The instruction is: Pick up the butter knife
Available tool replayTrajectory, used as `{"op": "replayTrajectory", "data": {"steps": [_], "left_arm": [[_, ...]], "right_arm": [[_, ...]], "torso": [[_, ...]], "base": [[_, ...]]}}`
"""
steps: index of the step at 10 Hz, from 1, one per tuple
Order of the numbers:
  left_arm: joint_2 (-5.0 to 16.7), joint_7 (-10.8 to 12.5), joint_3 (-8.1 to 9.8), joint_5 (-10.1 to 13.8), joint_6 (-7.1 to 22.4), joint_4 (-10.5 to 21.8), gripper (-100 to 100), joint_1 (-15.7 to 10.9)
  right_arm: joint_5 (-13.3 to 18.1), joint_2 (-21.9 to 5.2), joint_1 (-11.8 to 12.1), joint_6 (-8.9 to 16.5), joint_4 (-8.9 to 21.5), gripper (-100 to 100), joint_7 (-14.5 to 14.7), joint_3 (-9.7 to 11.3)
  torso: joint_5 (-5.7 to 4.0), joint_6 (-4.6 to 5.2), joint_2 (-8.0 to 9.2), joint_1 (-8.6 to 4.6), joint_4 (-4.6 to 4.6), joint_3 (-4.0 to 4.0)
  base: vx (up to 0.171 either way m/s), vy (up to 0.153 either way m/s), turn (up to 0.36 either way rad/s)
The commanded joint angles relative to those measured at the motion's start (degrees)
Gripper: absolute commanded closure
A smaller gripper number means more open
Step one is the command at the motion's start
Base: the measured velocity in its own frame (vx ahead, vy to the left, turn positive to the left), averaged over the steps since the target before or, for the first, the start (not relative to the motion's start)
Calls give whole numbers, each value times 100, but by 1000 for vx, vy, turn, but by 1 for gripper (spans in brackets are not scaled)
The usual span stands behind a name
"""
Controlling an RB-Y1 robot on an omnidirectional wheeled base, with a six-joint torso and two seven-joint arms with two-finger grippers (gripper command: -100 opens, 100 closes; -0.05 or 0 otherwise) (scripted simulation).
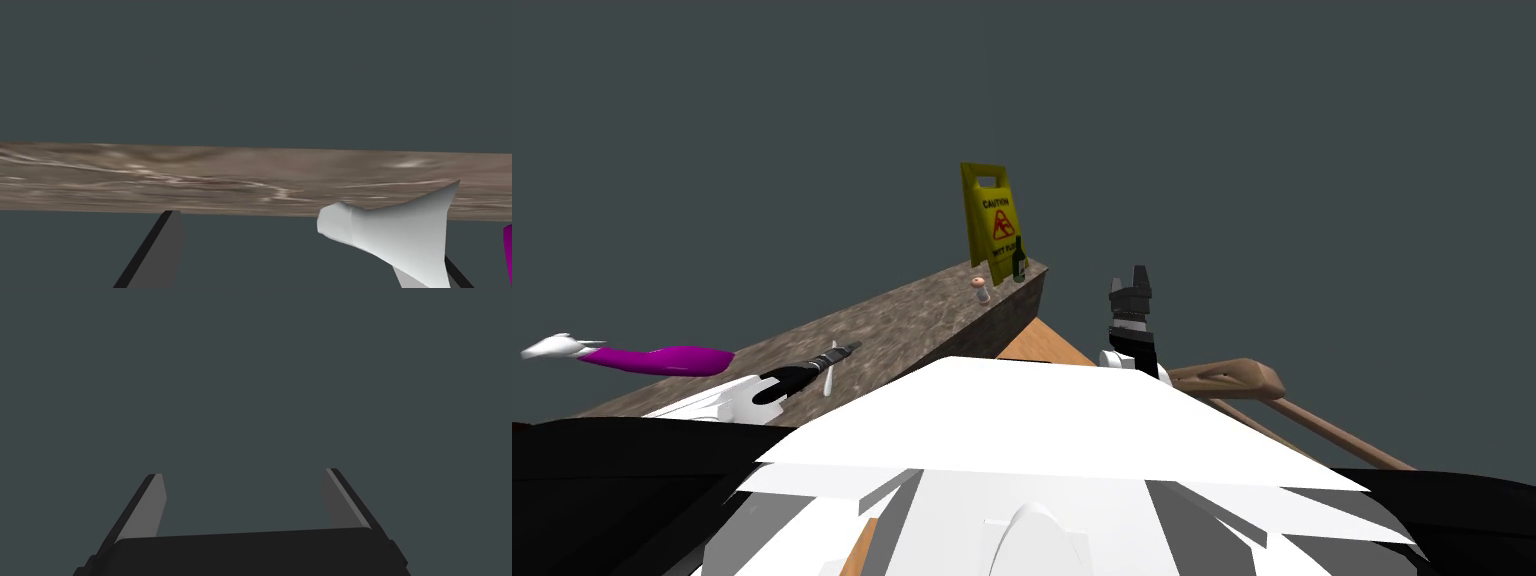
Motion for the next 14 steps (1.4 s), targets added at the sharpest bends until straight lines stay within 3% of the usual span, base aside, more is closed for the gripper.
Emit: {"op": "replayTrajectory", "data": {"steps": [1,2,3,5,7,8,10,11,12,14], "left_arm": [[25,27,-21,5,-16,160,-100,11],[25,27,-21,5,-16,160,-100,11],[66,321,-192,-280,-271,395,-100,-259],[66,338,-192,-334,-585,750,-100,-259],[66,338,-192,-334,-686,982,-100,-259],[107,606,-363,-620,-969,1209,-100,-529],[107,649,-363,-672,-1310,1664,-100,-529],[107,649,-363,-672,-1356,1804,-100,-529],[107,649,-363,-672,-1356,1483,-100,-503],[107,649,-363,-672,-1356,1804,-100,-529]], "right_arm": [[0,0,0,0,0,0,0,0],[0,0,0,0,0,0,0,0],[0,0,0,0,0,0,0,0],[0,1,1,0,0,0,0,0],[0,0,0,0,0,0,0,0],[0,0,0,0,0,0,0,0],[0,0,1,0,0,0,0,0],[0,0,0,0,0,0,0,0],[0,0,0,0,0,0,0,0],[0,0,0,0,0,0,0,0]], "torso": [[0,0,0,0,0,0],[0,-1,4,3,1,2],[1,0,4,4,1,3],[1,1,-17,-23,-4,-10],[5,2,-9,-7,-3,-6],[7,0,-1,2,-1,-1],[7,1,-20,-19,-6,-12],[9,0,-13,-12,-5,-9],[10,-1,-2,-5,-2,-2],[14,1,2,6,-1,1]], "base": [[-6,5,-3],[-5,6,2],[31,-50,22],[54,-60,9],[9,-10,1],[42,-50,25],[49,-51,8],[7,-17,-4],[-7,-1,10],[-4,2,-5]]}}
